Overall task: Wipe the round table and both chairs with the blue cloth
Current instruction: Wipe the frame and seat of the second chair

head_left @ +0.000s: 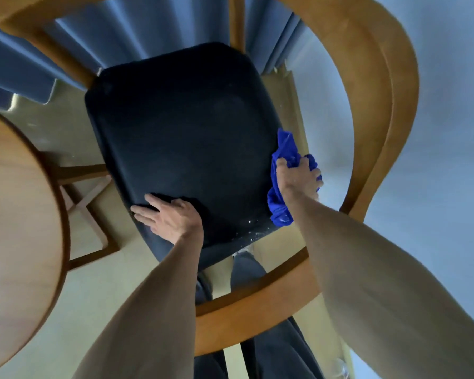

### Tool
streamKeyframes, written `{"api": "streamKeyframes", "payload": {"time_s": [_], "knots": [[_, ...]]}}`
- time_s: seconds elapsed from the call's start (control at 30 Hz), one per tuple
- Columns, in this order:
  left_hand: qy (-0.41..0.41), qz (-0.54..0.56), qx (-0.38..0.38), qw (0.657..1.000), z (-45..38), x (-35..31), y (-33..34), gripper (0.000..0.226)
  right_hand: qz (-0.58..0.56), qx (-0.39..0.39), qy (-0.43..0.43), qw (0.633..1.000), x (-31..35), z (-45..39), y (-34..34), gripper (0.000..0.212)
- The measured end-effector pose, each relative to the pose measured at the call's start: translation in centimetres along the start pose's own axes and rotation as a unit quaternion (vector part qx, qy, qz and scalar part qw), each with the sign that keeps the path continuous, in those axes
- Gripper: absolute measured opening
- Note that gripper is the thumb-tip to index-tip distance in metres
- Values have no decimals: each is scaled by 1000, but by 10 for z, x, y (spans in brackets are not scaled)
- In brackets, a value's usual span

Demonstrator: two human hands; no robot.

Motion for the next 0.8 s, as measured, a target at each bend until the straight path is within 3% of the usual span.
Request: {"api": "streamKeyframes", "payload": {"time_s": [0.37, 0.57, 0.7, 0.8], "knots": [[8, -40, 7, 999, 11, -16, -8, 59, 47, 11, -12, 999, -4, 8, -5, 60], [20, -61, -10, 998, -2, -22, -22, 33, 66, -41, -9, 997, -10, 44, 18, 64], [33, -62, 2, 998, -11, -21, -32, 31, 108, -59, -1, 992, -6, 76, 37, 59], [55, -66, 25, 996, -17, -14, -45, 34, 53, -45, 44, 997, 0, 110, 58, 57]]}}
Point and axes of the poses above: each hand's wrist, its own z-axis away from the middle knuckle, its own y-axis out of the palm, x = y × z, the point moved 1 cm from there along -z, towards the middle knuckle, and after that the axes turned 12 degrees about z, right-handed, at the moved point
